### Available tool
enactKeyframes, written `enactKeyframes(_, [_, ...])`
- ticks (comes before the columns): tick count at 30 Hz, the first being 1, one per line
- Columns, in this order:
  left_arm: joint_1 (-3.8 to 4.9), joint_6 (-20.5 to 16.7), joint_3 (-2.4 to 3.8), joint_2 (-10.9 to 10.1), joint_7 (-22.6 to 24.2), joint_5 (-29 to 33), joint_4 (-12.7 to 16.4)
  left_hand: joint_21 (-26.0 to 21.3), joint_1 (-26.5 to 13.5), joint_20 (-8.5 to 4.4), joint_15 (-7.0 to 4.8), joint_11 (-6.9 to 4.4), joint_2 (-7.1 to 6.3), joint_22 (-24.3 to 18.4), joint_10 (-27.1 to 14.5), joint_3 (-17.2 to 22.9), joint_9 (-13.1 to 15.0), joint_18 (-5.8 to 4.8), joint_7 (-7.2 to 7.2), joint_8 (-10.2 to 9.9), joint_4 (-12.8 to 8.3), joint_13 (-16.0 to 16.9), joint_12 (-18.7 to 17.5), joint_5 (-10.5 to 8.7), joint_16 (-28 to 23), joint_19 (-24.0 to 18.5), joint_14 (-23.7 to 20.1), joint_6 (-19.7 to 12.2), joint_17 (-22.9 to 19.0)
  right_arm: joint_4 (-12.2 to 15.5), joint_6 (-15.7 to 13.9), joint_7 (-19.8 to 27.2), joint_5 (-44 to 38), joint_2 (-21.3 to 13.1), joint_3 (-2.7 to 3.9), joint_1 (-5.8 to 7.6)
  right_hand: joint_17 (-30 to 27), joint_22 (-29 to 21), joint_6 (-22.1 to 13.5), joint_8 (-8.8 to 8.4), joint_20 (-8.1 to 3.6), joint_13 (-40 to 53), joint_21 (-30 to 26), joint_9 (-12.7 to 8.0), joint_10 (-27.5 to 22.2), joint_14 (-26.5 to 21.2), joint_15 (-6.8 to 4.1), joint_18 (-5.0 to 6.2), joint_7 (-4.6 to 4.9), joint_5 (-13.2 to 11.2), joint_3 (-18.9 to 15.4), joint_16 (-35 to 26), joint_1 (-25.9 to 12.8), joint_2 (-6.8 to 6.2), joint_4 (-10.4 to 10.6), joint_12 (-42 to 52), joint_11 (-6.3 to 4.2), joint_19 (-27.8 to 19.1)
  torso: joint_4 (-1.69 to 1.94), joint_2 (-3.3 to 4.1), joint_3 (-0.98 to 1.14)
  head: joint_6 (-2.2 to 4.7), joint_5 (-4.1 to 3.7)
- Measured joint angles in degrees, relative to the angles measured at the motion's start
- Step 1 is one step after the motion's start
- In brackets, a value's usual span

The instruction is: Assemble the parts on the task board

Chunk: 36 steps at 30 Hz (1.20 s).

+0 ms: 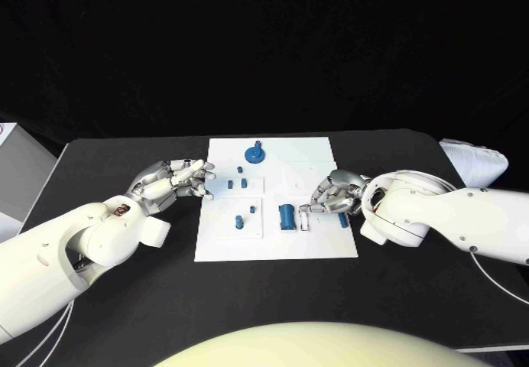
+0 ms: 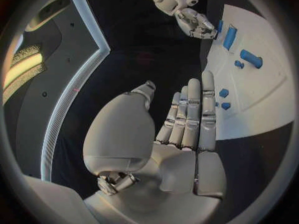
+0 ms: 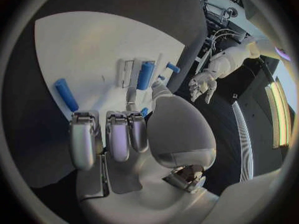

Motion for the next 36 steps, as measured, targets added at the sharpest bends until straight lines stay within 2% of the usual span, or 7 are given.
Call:
enactKeyframes(2, [0.00, 0.0, 0.00, 0.0, 0.0, 0.0, 0.0, 0.0, 0.0, 0.00, 0.00, 0.00, 0.00, 0.0, 0.0, 0.0, 0.0, 0.00, 0.00, 0.0, 0.0, 0.0, 0.0, 0.00, 0.0, 0.0, 0.0, 0.0, 0.0, -0.5, 0.1, 0.6, 0.4, -0.9, 0.03, 0.70, 0.0, 0.0, 0.5, -0.98, 0.00, 0.0, 0.2, -1.3, 0.1, 0.0, 0.00, -0.88, 0.47, 0.0, 0.6, 0.2, 1.4, 0.08, -0.1, 0.2, 0.08, 0.0, -0.02, -0.01, 0.01, 0.04, -0.15])
enactKeyframes(5, [0.00, 0.0, 0.00, 0.1, 0.0, 0.0, -0.1, 0.0, 0.0, 0.00, 0.00, 0.00, 0.00, 0.0, 0.0, 0.0, 0.0, 0.00, 0.00, 0.0, 0.0, 0.0, 0.2, 0.00, 0.0, 0.0, 0.0, 0.0, 0.0, -1.7, 0.8, 0.9, 0.6, -2.0, 0.11, 1.42, 0.0, 0.0, 0.8, -1.32, 0.17, 0.0, 0.2, -2.0, -0.1, 0.0, 0.00, -0.90, 0.55, 0.0, 0.8, 0.2, 1.9, -0.22, -0.2, 0.2, 0.29, 0.0, -0.05, -0.03, 0.00, 0.15, -0.32])
enactKeyframes(7, [0.00, 0.0, 0.00, 0.1, 0.0, 0.0, -0.1, 0.0, 0.0, 0.00, 0.00, 0.00, 0.00, 0.0, 0.0, 0.0, 0.0, 0.00, 0.00, 0.0, 0.0, 0.0, 0.2, 0.00, 0.0, 0.0, 0.0, 0.0, 0.1, -2.9, 2.4, 0.9, 0.3, -2.7, 0.13, 1.81, 0.0, 0.0, 2.1, -1.53, 0.41, 0.0, 0.2, -2.8, -0.1, 0.0, 0.00, -0.90, 0.25, 0.3, 1.7, 0.2, 3.5, -0.11, -0.2, 0.2, 0.29, 0.0, -0.05, -0.04, -0.02, 0.21, -0.51])
enactKeyframes(14, [-0.02, 0.1, 0.00, 0.2, 0.0, 0.0, -0.1, 0.0, 0.0, 0.00, 0.00, 0.00, 0.00, -0.1, 0.0, 0.0, 0.0, 0.00, 0.00, 0.0, 0.0, 0.0, 0.2, 0.00, 0.0, 0.0, 0.0, 0.0, 0.1, -4.1, 10.0, -0.7, -3.6, -4.4, 0.09, 2.06, 0.0, 0.0, 3.4, -1.53, 0.41, 0.0, 0.5, -3.7, -0.1, 0.0, 0.00, -0.90, 0.02, -0.3, 2.0, 0.2, 3.5, -0.08, -0.1, 0.2, 0.29, 0.0, 0.02, 0.06, 0.04, 0.21, -1.37])
enactKeyframes(22, [-0.05, 0.1, 0.00, 0.2, 0.0, 0.0, -0.1, 0.0, 0.0, 0.00, 0.00, 0.00, 0.00, -0.1, 0.0, 0.0, 0.0, 0.00, 0.00, 0.0, 0.0, 0.0, 0.2, 0.00, 0.0, 0.0, 0.0, 0.0, 0.0, -4.3, 16.8, -2.8, -10.4, -5.2, 0.07, 2.02, 0.0, 0.0, 4.1, -1.85, 0.41, 0.0, 0.1, -4.2, -0.1, 0.0, 0.00, -0.89, -0.09, -0.9, 2.0, 0.2, 2.1, -0.74, -0.1, -0.3, 0.29, 0.0, -0.02, 0.07, 0.03, 0.04, -1.38])
enactKeyframes(27, [-0.05, 0.2, 0.00, 0.2, 0.0, 0.0, -0.1, 0.0, 0.0, 0.00, 0.00, 0.00, 0.00, 0.0, 0.0, -0.1, 0.0, 0.00, 0.00, 0.0, 0.2, 0.0, 0.2, 0.00, 0.0, 0.0, 0.0, 0.0, 0.0, -4.2, 18.4, -3.7, -13.0, -5.0, 0.03, 1.71, 0.0, 0.0, 4.6, -1.82, 0.41, 0.0, 0.1, -4.3, -0.1, 0.0, 0.00, -0.90, -0.35, -0.9, 1.8, 0.2, 1.4, -0.65, 0.1, -0.3, 0.29, 0.0, 0.05, 0.07, 0.01, -0.03, -1.54])
enactKeyframes(36, [-0.06, 0.3, 0.00, 0.1, -0.1, 0.0, -0.1, 0.0, 0.0, 0.00, 0.00, 0.00, 0.00, 0.0, 0.0, -0.1, 0.0, 0.00, 0.00, 0.0, 0.2, 0.0, 0.2, 0.00, 0.0, 0.0, 0.0, 0.0, 0.0, -3.7, 17.8, -4.5, -14.3, -4.3, -0.06, 0.83, 0.0, 0.0, 6.2, 0.15, 0.41, 0.0, 0.4, -3.7, 0.0, 0.0, -0.01, -0.89, -1.16, -0.4, 1.7, 0.2, -1.4, -0.74, 0.2, -0.3, -0.25, 0.0, 0.08, 0.08, -0.03, -0.19, -1.44])
